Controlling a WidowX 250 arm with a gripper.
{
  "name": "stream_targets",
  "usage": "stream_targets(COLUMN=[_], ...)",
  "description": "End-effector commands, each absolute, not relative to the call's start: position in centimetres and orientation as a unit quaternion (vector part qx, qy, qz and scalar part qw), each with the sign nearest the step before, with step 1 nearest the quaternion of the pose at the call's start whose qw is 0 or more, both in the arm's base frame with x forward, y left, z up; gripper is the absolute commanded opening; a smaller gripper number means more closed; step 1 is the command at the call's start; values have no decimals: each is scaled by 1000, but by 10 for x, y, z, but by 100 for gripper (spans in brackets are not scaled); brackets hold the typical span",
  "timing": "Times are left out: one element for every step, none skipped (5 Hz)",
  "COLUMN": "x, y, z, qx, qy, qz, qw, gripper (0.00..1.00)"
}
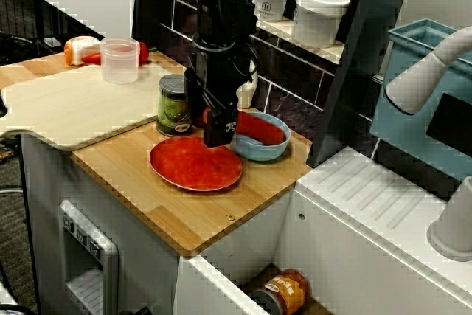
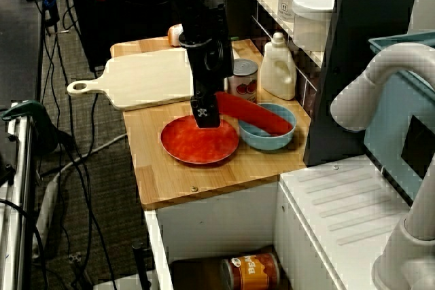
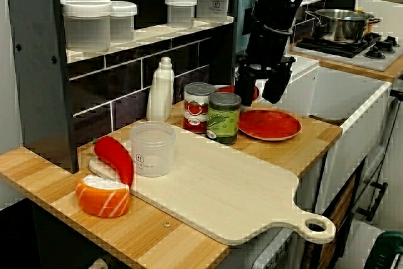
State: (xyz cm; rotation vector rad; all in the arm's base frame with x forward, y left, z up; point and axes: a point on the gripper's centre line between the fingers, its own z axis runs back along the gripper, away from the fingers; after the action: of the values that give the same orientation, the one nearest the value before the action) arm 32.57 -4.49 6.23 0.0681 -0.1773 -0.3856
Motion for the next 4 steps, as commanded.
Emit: stream_targets(x=[334,335,336,337], y=[-47,-48,-48,-47], z=[75,73,72,71], qx=[38,40,40,39], qy=[-108,-106,-104,-101], qz=[-195,-195,-196,-194], qw=[974,974,974,975], gripper=[100,100,100,100])
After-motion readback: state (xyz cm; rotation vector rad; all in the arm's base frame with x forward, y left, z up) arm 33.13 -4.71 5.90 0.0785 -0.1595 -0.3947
